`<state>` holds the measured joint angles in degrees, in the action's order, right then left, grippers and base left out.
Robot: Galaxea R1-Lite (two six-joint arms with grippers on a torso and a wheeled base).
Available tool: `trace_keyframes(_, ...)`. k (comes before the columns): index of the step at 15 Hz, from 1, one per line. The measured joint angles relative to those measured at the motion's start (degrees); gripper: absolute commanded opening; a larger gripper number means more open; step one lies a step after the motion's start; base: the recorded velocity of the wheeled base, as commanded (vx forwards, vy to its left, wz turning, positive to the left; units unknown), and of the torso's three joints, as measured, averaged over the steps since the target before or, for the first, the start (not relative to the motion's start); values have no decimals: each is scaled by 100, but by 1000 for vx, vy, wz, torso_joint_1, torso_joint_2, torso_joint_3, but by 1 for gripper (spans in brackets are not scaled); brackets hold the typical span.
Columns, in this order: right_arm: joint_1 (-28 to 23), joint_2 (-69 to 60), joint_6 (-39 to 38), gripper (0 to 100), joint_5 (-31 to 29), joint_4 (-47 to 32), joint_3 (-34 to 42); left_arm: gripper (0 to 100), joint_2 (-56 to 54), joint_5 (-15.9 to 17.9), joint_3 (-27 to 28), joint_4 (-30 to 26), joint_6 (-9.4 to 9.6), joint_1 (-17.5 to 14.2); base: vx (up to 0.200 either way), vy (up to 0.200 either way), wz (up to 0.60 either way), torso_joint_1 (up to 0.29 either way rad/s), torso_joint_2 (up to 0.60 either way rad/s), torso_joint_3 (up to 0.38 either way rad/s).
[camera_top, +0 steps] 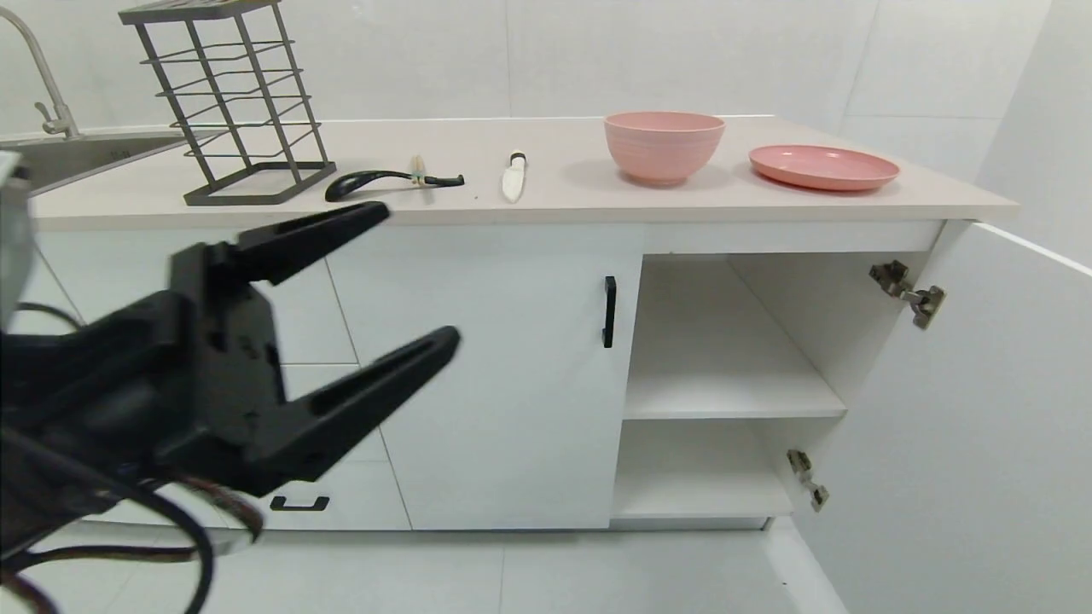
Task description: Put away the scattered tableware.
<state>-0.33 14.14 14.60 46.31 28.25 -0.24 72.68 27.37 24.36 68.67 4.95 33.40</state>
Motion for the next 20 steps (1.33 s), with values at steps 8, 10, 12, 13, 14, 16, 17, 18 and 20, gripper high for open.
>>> trace_keyframes(8,23,-1280,-660,100,-2097,-2380,24,100,-3032,2,-1675,-969,-145,-2010,0,0,0,0,0,0)
trace_keyframes(10,23,-1321,-856,100,-2478,-2576,20,100,-3818,0,-1824,-1771,-343,-2280,0,0,0,0,0,0)
trace_keyframes(12,23,-1340,-925,100,-2826,-2571,17,100,-4684,2,-1959,-2890,-466,-2461,0,0,0,0,0,0)
trace_keyframes(13,23,-1343,-944,100,-2929,-2551,17,100,-5110,2,-2035,-3468,-497,-2520,0,0,0,0,0,0)
trace_keyframes(14,23,-1348,-950,100,-2970,-2551,17,100,-5521,2,-2120,-3983,-516,-2591,0,0,0,0,0,0)
trace_keyframes(16,23,-1351,-968,100,-2982,-2554,17,100,-6196,-90,-2317,-4913,-471,-2811,0,0,0,0,0,0)
trace_keyframes(17,23,-1351,-1009,100,-2993,-2554,17,100,-6411,-263,-2363,-5179,-451,-2968,0,0,0,0,0,0)
trace_keyframes(18,23,-1351,-1111,100,-3132,-2556,15,100,-6645,-446,-2398,-5592,-406,-3128,0,0,0,0,0,0)
trace_keyframes(20,23,-1351,-1242,100,-3619,-2549,15,100,-6996,-1076,-2420,-6411,-107,-3277,0,0,0,0,0,0)
